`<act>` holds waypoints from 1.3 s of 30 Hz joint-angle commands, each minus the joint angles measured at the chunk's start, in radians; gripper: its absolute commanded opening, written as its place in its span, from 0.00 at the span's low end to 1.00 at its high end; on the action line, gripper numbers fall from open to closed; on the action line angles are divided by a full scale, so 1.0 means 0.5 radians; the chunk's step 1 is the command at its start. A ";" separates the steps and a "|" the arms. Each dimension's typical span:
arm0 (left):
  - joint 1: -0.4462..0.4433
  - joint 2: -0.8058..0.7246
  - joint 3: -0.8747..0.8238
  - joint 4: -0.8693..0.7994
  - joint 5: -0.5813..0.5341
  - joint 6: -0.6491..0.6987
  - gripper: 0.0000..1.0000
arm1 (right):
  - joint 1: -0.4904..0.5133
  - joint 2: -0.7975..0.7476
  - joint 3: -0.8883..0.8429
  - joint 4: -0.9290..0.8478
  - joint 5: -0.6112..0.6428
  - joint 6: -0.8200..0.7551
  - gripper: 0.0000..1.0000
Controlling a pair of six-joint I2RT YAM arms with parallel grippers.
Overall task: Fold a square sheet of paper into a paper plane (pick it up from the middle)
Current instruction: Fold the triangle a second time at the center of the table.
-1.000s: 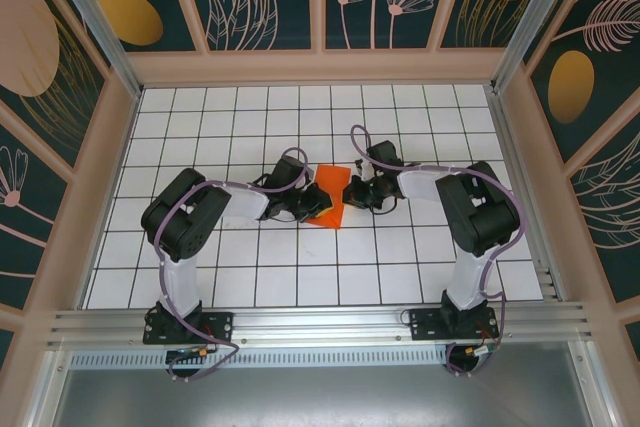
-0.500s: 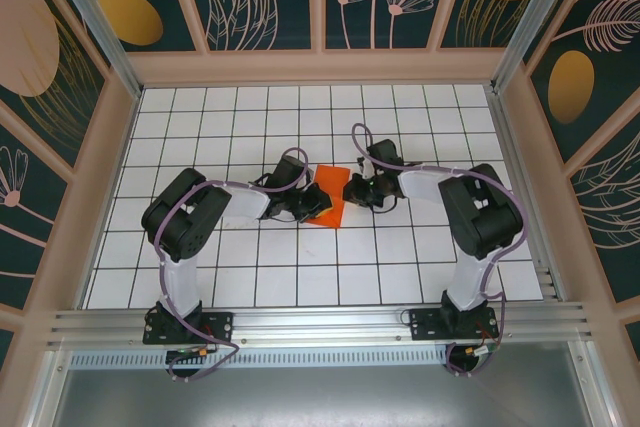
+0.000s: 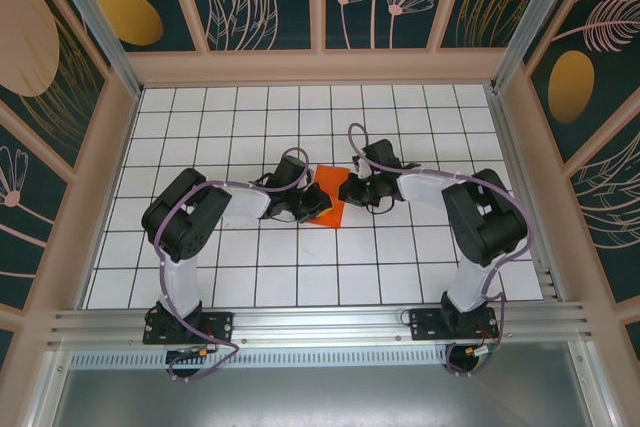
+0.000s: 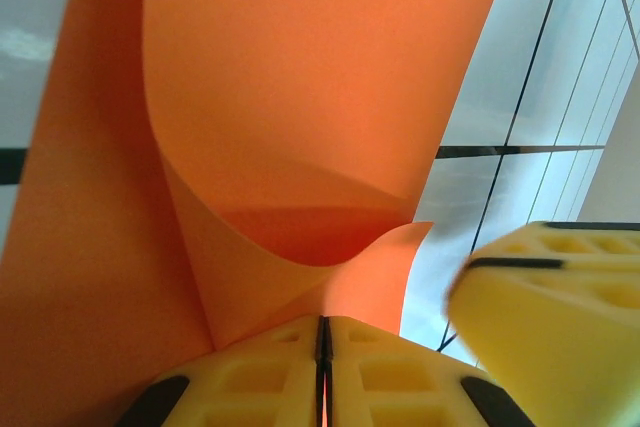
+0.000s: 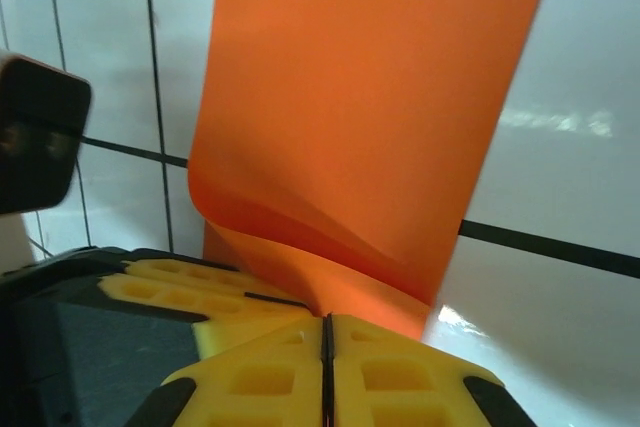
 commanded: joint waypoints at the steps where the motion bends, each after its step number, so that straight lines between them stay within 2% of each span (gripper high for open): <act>1: 0.001 0.034 -0.030 -0.176 -0.117 -0.021 0.13 | 0.009 0.095 0.062 -0.026 -0.039 -0.029 0.09; 10: 0.004 -0.058 0.026 -0.088 -0.074 0.027 0.13 | 0.006 0.192 0.054 -0.167 0.102 -0.104 0.04; 16: 0.004 -0.043 0.222 -0.226 -0.136 0.136 0.15 | 0.003 0.220 0.025 -0.207 0.142 -0.160 0.04; 24: 0.005 0.069 0.273 -0.388 -0.241 0.116 0.14 | 0.003 0.242 0.027 -0.220 0.160 -0.170 0.03; 33: 0.015 0.096 0.261 -0.431 -0.330 0.162 0.19 | 0.002 0.258 0.009 -0.241 0.207 -0.186 0.03; 39: 0.088 0.100 0.230 -0.402 -0.407 0.164 0.26 | 0.003 0.267 -0.015 -0.285 0.298 -0.223 0.03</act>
